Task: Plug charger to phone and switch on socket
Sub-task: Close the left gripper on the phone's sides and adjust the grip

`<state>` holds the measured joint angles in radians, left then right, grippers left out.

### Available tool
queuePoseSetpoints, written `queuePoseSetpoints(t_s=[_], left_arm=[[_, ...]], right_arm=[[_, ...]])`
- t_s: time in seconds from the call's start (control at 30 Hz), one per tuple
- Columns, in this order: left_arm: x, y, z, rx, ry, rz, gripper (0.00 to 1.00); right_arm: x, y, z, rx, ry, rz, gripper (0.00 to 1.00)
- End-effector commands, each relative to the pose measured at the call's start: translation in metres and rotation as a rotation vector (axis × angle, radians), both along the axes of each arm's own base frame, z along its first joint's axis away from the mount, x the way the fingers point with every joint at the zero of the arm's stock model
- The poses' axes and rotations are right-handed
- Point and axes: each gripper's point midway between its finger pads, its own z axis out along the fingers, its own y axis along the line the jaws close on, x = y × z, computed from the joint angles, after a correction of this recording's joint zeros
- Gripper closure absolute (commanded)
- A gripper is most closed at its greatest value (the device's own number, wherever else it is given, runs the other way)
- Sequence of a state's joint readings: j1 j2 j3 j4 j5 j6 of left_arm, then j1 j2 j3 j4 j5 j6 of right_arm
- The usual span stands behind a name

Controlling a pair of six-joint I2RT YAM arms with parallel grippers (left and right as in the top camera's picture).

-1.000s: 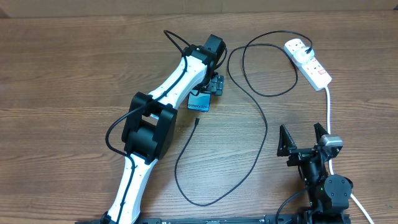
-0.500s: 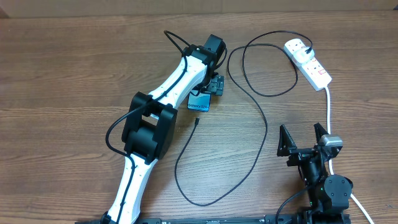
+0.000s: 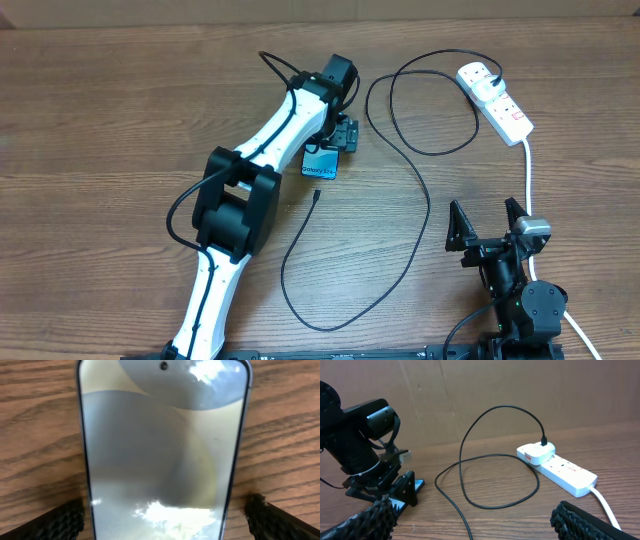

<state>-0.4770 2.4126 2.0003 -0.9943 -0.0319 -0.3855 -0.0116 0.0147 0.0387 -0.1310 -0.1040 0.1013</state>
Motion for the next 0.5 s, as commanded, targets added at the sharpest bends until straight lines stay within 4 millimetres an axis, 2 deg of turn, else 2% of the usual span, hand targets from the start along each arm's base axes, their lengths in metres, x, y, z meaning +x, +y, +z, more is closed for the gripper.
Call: queuePoseSetpoints(t_s=[0.0,0.47], left_arm=[[-0.0116,0.0103,-0.021,-0.004,0.073,0.0,0.0],[-0.016,0.0066,-0.0212,0.084,0.038,-0.019,0.0]], right_arm=[[-0.0002,0.0002,0.0001,0.003,-0.008,-0.001,0.0],[-0.0002,0.0002,0.0001,0.003,-0.008,-0.001,0.0]])
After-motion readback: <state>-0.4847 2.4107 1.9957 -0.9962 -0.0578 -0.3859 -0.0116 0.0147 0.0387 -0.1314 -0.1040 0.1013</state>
